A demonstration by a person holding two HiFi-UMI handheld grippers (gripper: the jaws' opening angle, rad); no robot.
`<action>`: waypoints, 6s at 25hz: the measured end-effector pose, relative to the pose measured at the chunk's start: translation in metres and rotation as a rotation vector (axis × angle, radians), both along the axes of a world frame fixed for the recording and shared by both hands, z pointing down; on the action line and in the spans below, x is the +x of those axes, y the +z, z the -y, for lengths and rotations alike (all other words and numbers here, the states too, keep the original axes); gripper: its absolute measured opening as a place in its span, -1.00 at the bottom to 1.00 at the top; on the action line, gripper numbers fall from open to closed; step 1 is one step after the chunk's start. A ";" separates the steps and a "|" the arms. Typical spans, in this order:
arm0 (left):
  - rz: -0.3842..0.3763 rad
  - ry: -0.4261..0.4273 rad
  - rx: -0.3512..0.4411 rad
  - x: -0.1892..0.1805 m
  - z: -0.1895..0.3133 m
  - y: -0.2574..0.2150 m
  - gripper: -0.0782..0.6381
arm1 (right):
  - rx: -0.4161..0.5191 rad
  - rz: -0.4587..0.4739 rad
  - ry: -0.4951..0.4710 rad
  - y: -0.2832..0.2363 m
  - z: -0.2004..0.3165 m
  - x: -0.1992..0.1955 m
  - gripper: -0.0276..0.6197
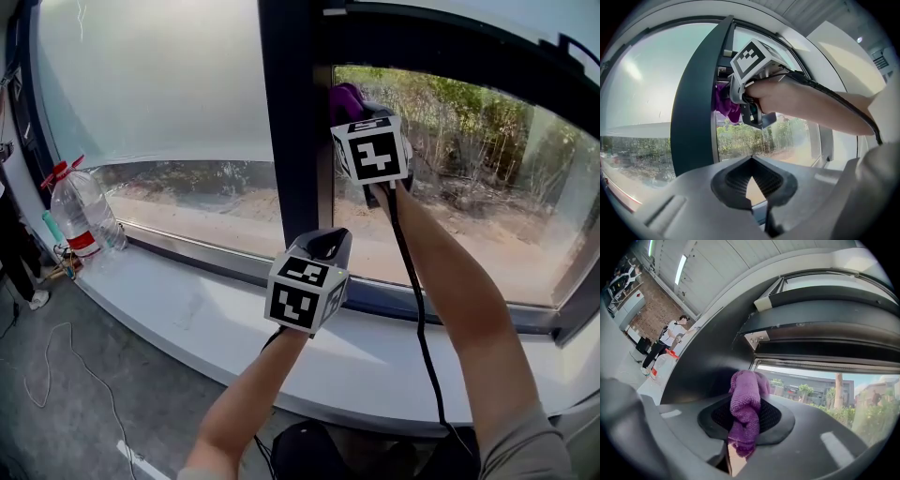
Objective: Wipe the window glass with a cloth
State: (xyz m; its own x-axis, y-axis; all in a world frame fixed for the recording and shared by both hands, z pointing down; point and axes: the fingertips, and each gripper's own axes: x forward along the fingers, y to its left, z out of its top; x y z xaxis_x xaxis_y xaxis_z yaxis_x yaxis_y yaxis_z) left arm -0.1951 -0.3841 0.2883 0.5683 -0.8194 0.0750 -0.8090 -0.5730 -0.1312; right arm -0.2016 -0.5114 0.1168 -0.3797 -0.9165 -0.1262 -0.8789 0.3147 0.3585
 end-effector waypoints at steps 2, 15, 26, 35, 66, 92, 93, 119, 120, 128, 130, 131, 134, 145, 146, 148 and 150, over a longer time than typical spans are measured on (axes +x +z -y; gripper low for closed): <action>-0.004 0.012 -0.005 0.004 -0.002 0.001 -0.78 | 0.013 0.001 0.000 -0.007 -0.001 0.002 -0.58; -0.004 0.053 -0.025 0.034 -0.004 0.010 -0.78 | 0.060 0.069 -0.003 -0.047 -0.013 0.029 -0.58; 0.029 0.114 -0.024 0.097 -0.002 0.009 -0.78 | 0.120 0.122 0.049 -0.048 -0.038 0.128 -0.58; 0.069 0.198 -0.018 0.170 -0.010 0.005 -0.78 | 0.140 0.187 0.121 -0.051 -0.064 0.235 -0.58; 0.159 0.424 0.018 0.362 -0.066 -0.006 -0.78 | 0.192 0.420 0.610 -0.054 -0.164 0.666 -0.57; 0.154 0.503 0.024 0.410 -0.085 0.010 -0.78 | 0.214 0.974 0.651 0.012 -0.186 0.764 -0.58; 0.158 0.503 0.022 0.409 -0.086 0.012 -0.78 | 0.190 0.982 0.659 0.026 -0.186 0.764 -0.58; 0.216 0.537 -0.145 0.433 -0.100 0.112 -0.78 | -0.350 0.994 0.877 0.361 -0.182 0.778 -0.57; 0.220 0.539 -0.149 0.434 -0.100 0.118 -0.78 | -0.379 0.994 0.886 0.375 -0.182 0.778 -0.57; 0.221 0.532 -0.187 0.431 -0.100 0.138 -0.78 | -0.551 0.927 0.925 0.448 -0.191 0.773 -0.57; 0.217 0.528 -0.199 0.430 -0.101 0.139 -0.78 | -0.567 0.864 0.924 0.449 -0.195 0.774 -0.57; 0.213 0.525 -0.204 0.430 -0.101 0.140 -0.78 | -0.573 0.829 0.919 0.447 -0.196 0.773 -0.57; 0.195 0.512 -0.218 0.423 -0.099 0.146 -0.78 | -0.559 0.778 0.882 0.441 -0.197 0.764 -0.57; 0.053 0.468 -0.221 0.373 -0.093 0.145 -0.78 | -0.359 0.638 0.648 0.360 -0.212 0.676 -0.57; 0.041 0.461 -0.217 0.368 -0.092 0.143 -0.78 | -0.341 0.612 0.615 0.352 -0.213 0.663 -0.57; 0.021 0.453 -0.203 0.360 -0.093 0.139 -0.78 | -0.301 0.564 0.557 0.334 -0.218 0.635 -0.57; 0.003 0.447 -0.184 0.351 -0.094 0.133 -0.78 | -0.261 0.526 0.500 0.315 -0.222 0.604 -0.57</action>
State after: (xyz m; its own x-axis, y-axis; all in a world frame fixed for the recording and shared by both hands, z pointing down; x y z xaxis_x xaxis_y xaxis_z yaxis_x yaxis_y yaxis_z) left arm 0.1555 -0.2896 0.4218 0.8612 -0.4681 0.1980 -0.4780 -0.8783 0.0026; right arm 0.4027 -0.2891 0.4318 0.1375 -0.9881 0.0685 -0.9730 -0.1477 -0.1774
